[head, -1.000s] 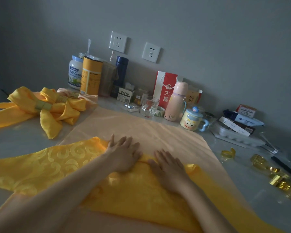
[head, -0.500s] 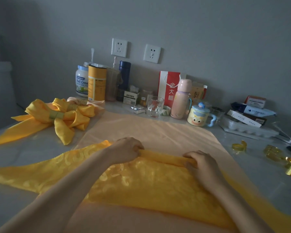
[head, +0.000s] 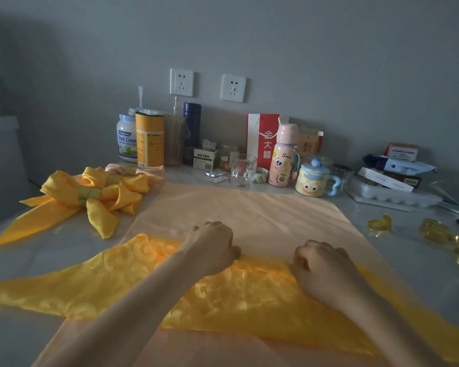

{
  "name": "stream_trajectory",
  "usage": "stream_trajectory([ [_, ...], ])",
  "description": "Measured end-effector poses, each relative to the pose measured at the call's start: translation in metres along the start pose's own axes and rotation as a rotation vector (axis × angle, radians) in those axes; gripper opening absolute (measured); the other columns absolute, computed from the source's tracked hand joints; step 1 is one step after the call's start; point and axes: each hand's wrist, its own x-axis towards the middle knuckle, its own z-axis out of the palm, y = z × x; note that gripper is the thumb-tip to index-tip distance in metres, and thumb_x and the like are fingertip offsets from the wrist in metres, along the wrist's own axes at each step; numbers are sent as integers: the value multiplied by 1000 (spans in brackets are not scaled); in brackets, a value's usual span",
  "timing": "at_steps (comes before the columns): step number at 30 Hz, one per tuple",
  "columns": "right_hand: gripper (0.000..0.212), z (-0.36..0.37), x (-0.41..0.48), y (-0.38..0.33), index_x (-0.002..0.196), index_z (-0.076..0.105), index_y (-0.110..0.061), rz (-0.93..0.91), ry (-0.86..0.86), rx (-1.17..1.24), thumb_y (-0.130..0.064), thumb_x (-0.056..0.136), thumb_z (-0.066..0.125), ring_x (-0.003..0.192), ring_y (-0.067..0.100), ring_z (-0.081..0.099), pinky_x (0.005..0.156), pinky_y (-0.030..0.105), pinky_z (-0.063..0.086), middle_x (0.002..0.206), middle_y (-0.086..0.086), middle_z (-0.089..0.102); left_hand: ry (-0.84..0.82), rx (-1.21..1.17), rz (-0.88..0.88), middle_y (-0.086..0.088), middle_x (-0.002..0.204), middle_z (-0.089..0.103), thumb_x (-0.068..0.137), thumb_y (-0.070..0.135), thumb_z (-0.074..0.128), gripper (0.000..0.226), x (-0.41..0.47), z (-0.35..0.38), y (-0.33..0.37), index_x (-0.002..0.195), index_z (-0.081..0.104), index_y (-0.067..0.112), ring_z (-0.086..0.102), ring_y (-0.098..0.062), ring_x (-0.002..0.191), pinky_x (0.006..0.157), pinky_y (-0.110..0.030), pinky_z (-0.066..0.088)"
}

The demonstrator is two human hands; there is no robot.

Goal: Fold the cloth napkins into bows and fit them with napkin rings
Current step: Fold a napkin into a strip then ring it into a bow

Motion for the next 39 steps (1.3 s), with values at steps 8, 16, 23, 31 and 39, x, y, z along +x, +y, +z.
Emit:
stream_trajectory([
  [8, 38, 21, 21, -33, 124, 55, -14, -178, 138, 150, -28, 101, 29, 124, 20, 45, 101, 30, 32, 132, 3, 51, -117, 223, 85, -5, 158, -1, 102, 29, 20, 48, -5, 24, 4, 148, 13, 15, -2, -20, 146, 114, -56, 3],
  [16, 61, 36, 14, -28, 151, 0, -25, -69, -297, 79, -53, 98, 10, 145, 12, -9, 118, 35, -6, 158, -4, -8, -161, 72, 65, 3, 159, -2, 102, 35, 13, 51, -3, 30, -9, 150, 4, 21, -3, -12, 145, 118, -42, -2],
  [23, 62, 30, 4, 13, 150, -5, -19, 113, -303, 55, -50, 98, 8, 144, 11, -12, 116, 31, -7, 158, -3, -12, -140, -25, 44, 8, 158, 2, 101, 45, 14, 52, -5, 22, -40, 150, 14, 27, -2, -8, 145, 118, -37, -3],
  [31, 33, 20, 4, 14, 121, 59, -23, -17, -2, 304, -40, 94, 49, 114, 5, 50, 96, 15, 36, 121, -11, 54, -29, -246, 144, 9, 131, 53, 95, 41, 45, 38, -27, -5, -53, 125, 59, 22, 45, -9, 124, 98, -16, 28],
  [39, 9, 11, 3, 13, 89, 64, -28, -54, 54, 406, -21, 84, 67, 86, -4, 57, 72, 7, 42, 92, -16, 63, -22, -244, 115, 8, 115, 60, 90, 24, 60, 24, -29, -10, -47, 114, 62, 22, 52, -13, 108, 86, -22, 40],
])
